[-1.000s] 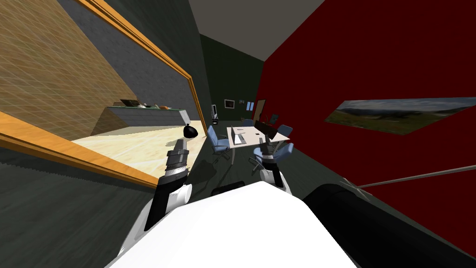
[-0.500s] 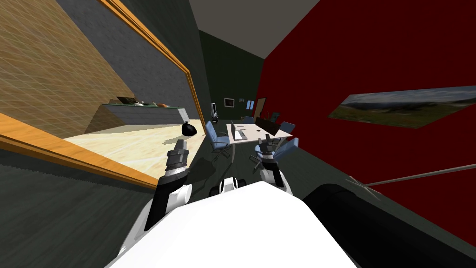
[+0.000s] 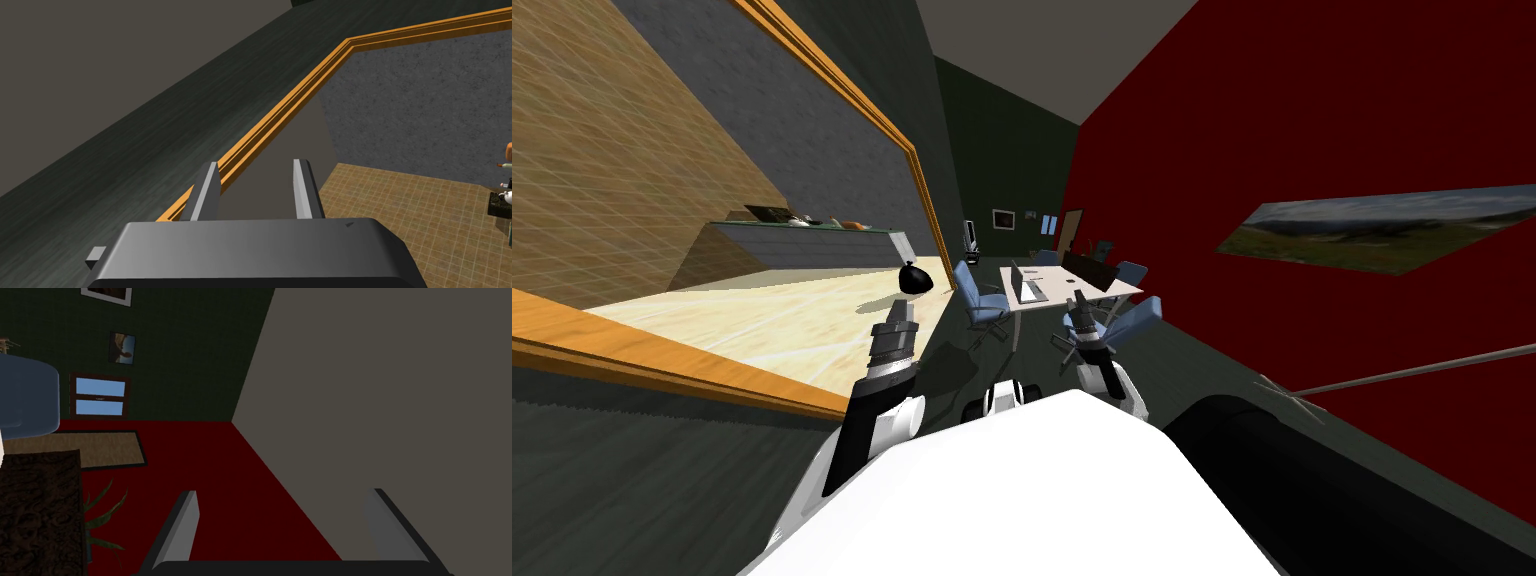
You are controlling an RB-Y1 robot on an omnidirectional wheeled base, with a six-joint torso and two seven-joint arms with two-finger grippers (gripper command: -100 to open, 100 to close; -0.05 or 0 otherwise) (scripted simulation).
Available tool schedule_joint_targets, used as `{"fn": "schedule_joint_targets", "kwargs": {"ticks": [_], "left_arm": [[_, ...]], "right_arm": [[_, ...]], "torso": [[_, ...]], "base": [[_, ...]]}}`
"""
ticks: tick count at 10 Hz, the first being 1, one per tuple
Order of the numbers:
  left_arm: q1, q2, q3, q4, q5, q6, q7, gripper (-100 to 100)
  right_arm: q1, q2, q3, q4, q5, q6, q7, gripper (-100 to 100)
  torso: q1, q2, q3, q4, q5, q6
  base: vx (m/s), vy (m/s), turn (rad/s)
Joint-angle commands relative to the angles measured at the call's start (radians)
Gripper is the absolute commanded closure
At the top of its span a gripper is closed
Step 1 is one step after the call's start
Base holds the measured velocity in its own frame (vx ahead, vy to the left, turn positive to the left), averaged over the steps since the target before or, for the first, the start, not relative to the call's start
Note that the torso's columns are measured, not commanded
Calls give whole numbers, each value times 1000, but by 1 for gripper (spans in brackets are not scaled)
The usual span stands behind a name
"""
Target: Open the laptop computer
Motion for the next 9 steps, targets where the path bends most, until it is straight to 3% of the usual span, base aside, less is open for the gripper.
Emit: {"fn": "schedule_joint_targets", "kwargs": {"ticks": [1,9], "left_arm": [[0,0,0,0,0,0,0,0],[0,0,0,0,0,0,0,0]], "right_arm": [[-3,-50,-12,20,62,17,56,-100],[-14,-206,-57,82,277,72,244,-100]], "torso": [[0,0,0,0,0,0],[0,1,1,0,0,0]], "base": [[111,90,-48],[107,121,-62]]}}
